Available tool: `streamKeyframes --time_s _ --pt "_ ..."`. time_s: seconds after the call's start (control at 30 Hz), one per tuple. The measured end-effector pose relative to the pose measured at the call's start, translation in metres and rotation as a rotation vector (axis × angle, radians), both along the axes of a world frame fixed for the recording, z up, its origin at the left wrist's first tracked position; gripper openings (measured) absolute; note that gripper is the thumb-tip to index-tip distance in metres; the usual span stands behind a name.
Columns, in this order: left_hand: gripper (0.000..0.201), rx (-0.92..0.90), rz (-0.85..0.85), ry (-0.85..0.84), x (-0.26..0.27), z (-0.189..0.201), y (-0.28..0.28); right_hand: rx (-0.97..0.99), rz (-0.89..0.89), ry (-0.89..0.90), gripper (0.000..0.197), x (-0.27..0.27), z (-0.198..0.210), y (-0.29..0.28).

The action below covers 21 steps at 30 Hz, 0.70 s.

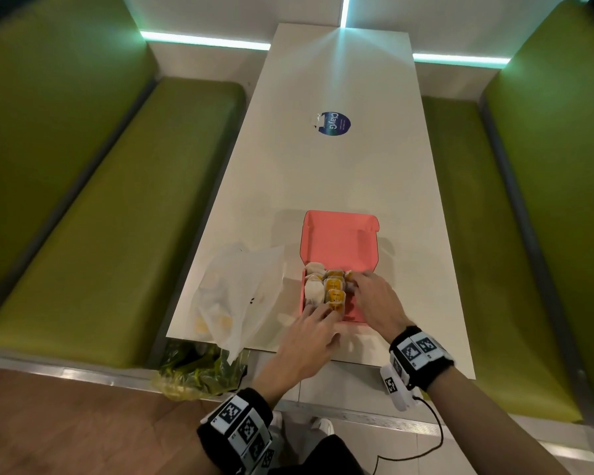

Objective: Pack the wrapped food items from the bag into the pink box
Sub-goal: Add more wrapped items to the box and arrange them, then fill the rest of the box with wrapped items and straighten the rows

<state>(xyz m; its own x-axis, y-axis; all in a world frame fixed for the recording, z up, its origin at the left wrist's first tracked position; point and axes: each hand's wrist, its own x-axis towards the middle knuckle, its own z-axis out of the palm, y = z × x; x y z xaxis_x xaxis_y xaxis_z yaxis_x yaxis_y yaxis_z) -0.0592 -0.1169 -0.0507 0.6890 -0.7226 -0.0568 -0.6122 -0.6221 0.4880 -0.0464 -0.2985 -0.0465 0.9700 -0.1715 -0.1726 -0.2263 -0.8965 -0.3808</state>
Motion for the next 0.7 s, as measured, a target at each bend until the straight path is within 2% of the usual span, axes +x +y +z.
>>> streamKeyframes --time_s 0.13,0.2,0.27,0.33,0.43,0.5,0.6,0.7 --pt "0.023 -0.153 0.101 0.016 0.001 0.015 0.011 0.051 -0.025 -0.041 0.02 -0.006 0.008 -0.004" --pt "0.016 -0.25 0.2 -0.105 0.003 0.025 0.022 0.067 -0.054 -0.085 0.011 -0.009 0.013 -0.005" --pt "0.023 -0.296 0.333 -0.263 0.006 0.029 0.037 0.091 -0.071 -0.137 0.007 -0.011 0.019 -0.002" --pt "0.038 -0.256 0.501 -0.321 0.014 0.029 0.054 0.124 -0.043 -0.198 0.006 -0.011 0.027 0.01" --pt "0.053 -0.087 0.667 -0.225 0.023 0.031 0.075 0.226 0.082 -0.276 0.006 -0.008 0.042 0.051" --pt "0.047 -0.054 0.712 -0.092 0.025 0.033 0.083 0.275 0.248 -0.286 0.012 -0.006 0.049 0.089" --pt "0.025 -0.16 0.771 -0.008 0.029 0.038 0.096 0.172 0.514 -0.258 0.023 0.003 0.051 0.135" --pt "0.015 -0.328 0.831 -0.005 0.033 0.047 0.114 -0.03 0.609 -0.157 0.019 0.016 0.042 0.158"
